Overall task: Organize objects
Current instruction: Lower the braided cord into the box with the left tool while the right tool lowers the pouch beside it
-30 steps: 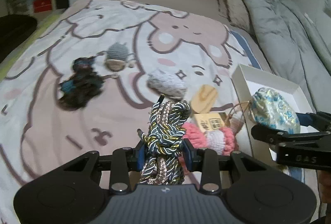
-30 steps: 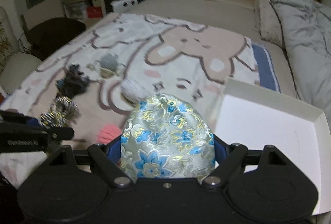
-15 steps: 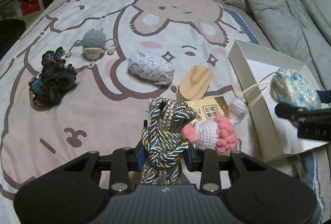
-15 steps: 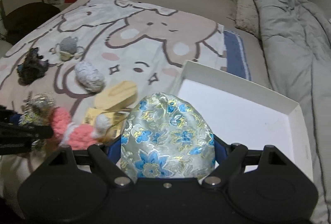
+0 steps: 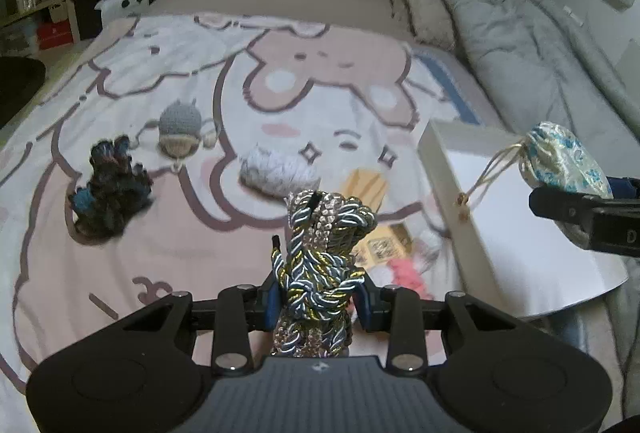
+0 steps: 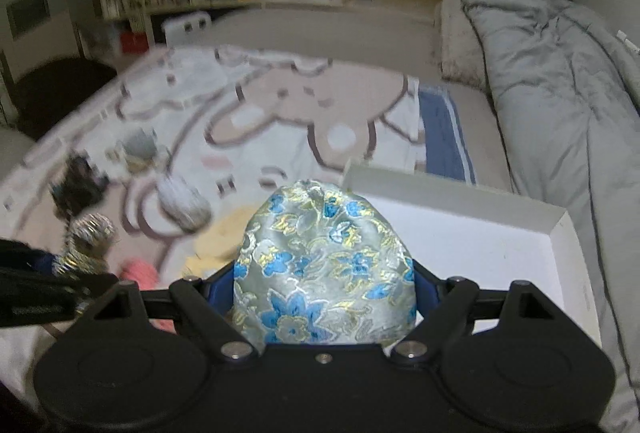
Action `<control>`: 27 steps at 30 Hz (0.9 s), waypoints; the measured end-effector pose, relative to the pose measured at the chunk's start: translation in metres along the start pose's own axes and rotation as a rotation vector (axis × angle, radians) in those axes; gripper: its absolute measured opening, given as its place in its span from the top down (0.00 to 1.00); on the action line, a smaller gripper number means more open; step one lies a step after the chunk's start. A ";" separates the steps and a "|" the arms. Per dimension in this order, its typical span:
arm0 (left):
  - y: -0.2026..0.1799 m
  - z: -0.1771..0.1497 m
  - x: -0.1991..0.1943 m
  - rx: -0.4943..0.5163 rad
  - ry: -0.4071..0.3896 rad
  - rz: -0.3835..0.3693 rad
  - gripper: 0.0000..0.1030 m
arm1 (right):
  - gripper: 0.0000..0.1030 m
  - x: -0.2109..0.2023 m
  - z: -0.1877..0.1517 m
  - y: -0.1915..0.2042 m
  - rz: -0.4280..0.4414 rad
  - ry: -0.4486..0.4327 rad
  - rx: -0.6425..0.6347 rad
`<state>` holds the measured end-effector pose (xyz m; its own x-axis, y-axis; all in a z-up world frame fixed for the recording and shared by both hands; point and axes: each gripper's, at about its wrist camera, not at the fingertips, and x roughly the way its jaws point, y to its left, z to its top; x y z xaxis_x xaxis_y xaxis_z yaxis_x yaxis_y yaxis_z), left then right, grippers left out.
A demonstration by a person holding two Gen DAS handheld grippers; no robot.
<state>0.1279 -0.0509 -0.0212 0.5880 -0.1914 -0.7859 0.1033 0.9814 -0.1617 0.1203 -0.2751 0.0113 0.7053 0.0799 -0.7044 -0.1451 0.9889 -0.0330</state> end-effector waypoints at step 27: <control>-0.141 0.108 0.008 0.124 -0.145 -0.231 0.64 | 0.17 -0.025 0.037 -0.141 -0.150 -0.130 0.194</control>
<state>0.2050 -0.1893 0.0597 0.6448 -0.4144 -0.6422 0.3392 0.9081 -0.2454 0.1485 -0.4121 0.0601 0.7936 -0.0666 -0.6047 0.0951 0.9954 0.0151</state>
